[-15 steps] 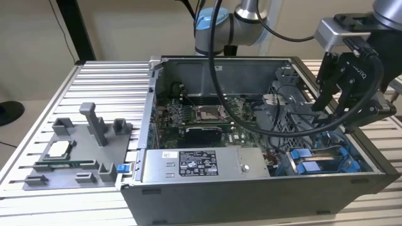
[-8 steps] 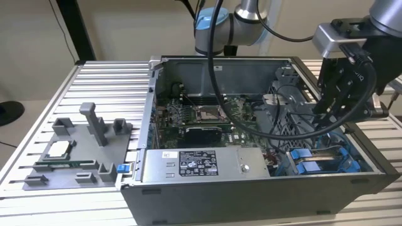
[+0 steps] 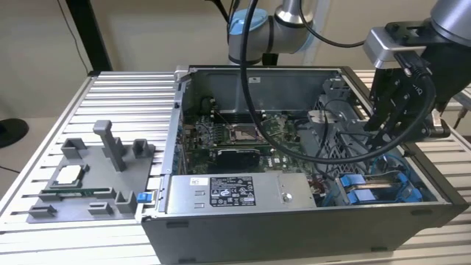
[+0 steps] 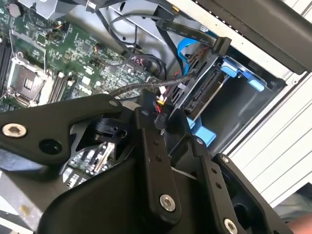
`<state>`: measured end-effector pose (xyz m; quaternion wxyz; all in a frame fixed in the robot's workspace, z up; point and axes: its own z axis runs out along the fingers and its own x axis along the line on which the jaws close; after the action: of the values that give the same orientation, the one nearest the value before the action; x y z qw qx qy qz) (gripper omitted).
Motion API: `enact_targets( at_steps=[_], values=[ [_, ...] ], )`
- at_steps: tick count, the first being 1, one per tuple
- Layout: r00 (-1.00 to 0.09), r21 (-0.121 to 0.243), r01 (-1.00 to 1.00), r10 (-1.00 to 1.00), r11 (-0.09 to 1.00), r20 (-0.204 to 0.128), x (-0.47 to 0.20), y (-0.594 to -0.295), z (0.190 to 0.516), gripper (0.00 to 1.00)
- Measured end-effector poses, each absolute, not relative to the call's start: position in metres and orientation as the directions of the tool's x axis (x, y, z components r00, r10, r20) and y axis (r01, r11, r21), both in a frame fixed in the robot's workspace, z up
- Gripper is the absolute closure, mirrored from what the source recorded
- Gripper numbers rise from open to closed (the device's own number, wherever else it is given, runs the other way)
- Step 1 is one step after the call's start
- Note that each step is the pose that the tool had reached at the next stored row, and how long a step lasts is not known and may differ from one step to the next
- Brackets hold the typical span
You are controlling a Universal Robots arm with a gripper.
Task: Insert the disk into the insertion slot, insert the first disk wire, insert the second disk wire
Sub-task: 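Insert the first disk wire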
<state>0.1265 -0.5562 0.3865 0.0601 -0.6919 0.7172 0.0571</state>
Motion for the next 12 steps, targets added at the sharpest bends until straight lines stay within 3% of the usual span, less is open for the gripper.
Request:
enact_targets(
  at_steps=[2, 3, 12],
  values=[
    [-0.035, -0.001, -0.999, -0.985, 0.036, -0.168, 0.1263, -0.5561, 0.3864, 0.00],
    [-0.035, -0.001, -0.999, -0.985, 0.036, -0.168, 0.1263, -0.5562, 0.3862, 1.00],
    [-0.035, -0.001, -0.999, -0.985, 0.036, -0.171, 0.1262, -0.5562, 0.3858, 1.00]
  ],
)
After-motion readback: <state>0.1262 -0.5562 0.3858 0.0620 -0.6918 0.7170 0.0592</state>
